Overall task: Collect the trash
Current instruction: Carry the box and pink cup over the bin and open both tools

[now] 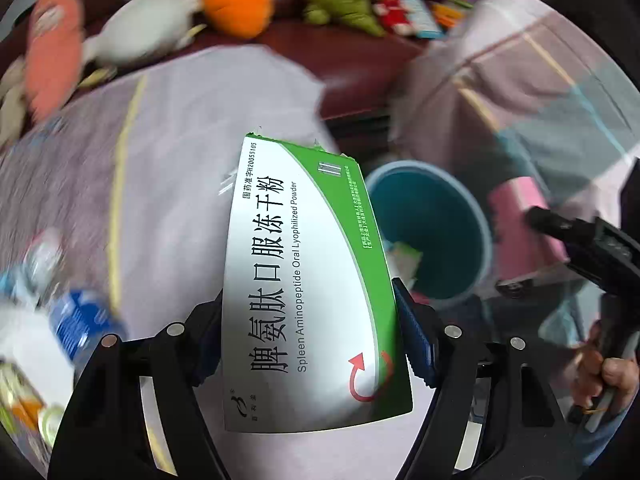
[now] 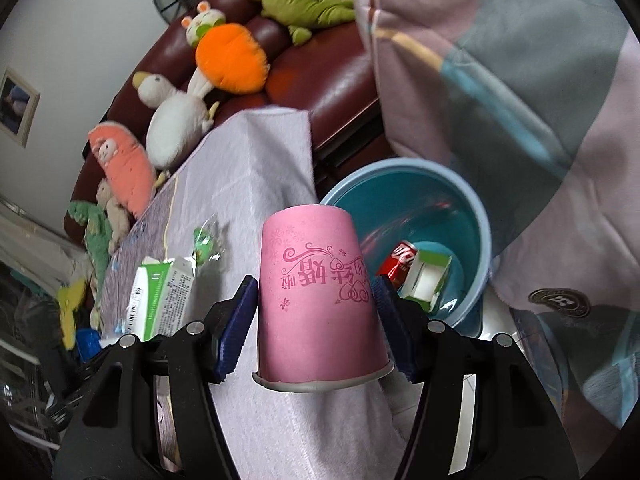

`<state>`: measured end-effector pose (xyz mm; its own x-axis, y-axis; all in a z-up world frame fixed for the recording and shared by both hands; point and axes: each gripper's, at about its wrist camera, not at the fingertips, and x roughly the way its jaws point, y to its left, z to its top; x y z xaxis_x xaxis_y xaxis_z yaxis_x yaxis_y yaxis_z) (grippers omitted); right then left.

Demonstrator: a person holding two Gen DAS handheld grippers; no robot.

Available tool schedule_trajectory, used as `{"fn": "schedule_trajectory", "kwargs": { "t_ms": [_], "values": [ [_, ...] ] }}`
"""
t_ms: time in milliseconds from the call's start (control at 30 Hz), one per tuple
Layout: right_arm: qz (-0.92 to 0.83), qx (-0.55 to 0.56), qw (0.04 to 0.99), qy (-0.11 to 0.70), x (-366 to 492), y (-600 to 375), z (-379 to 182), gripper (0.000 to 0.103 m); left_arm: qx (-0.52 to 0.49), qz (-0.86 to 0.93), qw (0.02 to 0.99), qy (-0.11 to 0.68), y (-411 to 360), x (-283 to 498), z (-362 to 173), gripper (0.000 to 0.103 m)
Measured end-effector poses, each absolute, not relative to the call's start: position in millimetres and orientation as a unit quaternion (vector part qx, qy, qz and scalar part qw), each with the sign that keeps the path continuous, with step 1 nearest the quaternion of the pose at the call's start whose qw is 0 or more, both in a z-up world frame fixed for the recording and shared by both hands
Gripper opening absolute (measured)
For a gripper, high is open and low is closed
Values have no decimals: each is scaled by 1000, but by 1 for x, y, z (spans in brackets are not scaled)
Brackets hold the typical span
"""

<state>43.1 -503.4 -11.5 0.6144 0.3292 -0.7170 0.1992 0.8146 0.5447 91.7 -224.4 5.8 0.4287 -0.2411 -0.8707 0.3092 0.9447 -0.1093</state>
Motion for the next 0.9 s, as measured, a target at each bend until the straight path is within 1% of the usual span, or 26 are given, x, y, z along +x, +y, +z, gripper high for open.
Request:
{"fn": "schedule_trajectory", "kwargs": {
  "t_ms": [200,400,533,567,600,633,900],
  "values": [
    [9,308,848,430,41,-524,-9,58,59,-253,825,503,-292,110,3,75],
    [-21,301,850,433,44,-538,-8,58,61,-292,805,512,-339,130,-24,75],
    [-38,296,848,438,48,-546,-9,58,63,-304,798,516,-351,142,-37,77],
    [-42,293,848,439,50,-548,-9,58,70,-302,800,515,-355,144,-40,81],
    [-44,292,848,440,51,-548,-10,58,74,-300,799,515,-356,146,-40,88],
    [-47,290,848,441,52,-549,-10,58,77,-296,800,515,-357,148,-43,89],
    [-51,284,843,454,64,-544,-20,58,52,-278,801,528,-330,155,-51,89]
  ]
}}
